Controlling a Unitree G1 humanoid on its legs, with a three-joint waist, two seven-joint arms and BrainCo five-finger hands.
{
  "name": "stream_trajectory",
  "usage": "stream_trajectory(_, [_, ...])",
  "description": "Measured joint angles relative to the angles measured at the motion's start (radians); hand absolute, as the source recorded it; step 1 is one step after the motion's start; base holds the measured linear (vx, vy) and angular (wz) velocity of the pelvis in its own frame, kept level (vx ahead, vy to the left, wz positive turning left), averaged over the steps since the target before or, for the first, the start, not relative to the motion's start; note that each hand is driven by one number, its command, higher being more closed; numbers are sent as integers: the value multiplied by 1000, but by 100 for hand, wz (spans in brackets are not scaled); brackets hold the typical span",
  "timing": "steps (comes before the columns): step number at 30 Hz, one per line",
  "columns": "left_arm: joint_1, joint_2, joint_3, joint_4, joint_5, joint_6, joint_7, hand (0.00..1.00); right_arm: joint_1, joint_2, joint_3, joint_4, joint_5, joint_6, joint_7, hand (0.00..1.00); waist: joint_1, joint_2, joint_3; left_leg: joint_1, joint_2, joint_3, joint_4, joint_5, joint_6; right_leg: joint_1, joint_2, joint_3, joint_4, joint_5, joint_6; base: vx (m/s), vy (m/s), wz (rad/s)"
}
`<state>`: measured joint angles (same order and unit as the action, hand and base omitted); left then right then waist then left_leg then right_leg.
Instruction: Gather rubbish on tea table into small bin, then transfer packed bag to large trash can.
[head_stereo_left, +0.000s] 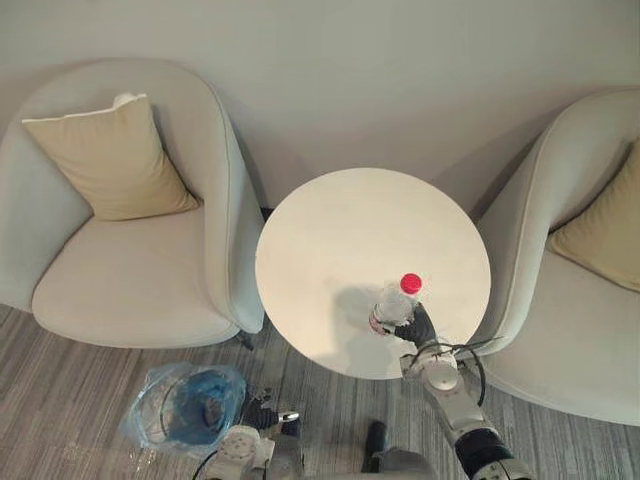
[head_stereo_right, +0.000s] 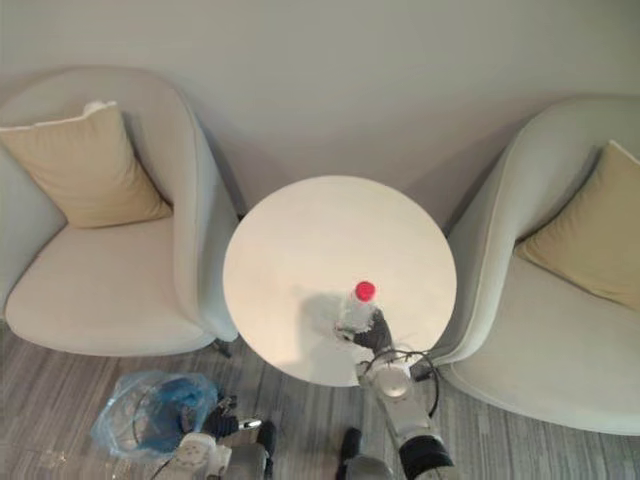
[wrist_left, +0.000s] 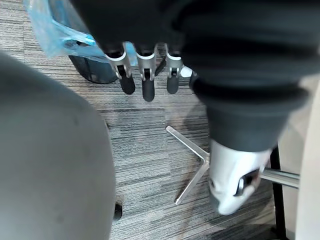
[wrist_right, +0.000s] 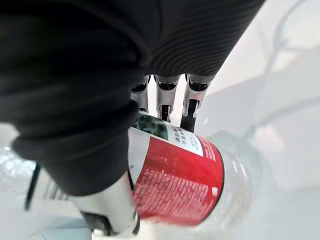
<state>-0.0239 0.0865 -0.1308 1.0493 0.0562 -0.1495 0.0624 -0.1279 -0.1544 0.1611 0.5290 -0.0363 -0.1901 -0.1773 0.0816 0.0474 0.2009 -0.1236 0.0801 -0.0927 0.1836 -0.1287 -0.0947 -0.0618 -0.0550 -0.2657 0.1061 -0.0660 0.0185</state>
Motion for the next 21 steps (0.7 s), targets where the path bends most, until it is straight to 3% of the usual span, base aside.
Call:
stream_trajectory(8, [0,-3,26,-6,0,2,1,0,10,0,-1,-10,9,2,1,100,3,-1,0,-8,0,-1,9,0,0,-13,-1,2,13,-2,-1,0,0,0])
stream_trajectory(13, [5,-2,33,-17,1,3,1,0,68,-3,-1,-118,-5,0,13,100,2,-4,-2,13,0,15,7,-1,1,-8,-2,27,23,-2,0,-12,17,-10])
stream_trajectory(21, [23,10,32,-17,3,4,0,0,155,-4,-3,-282,-52,-4,28,100,-22,-19,-14,35,-26,24,46,-25,8,-44,-33,107,182,-84,23,-38,20,-5])
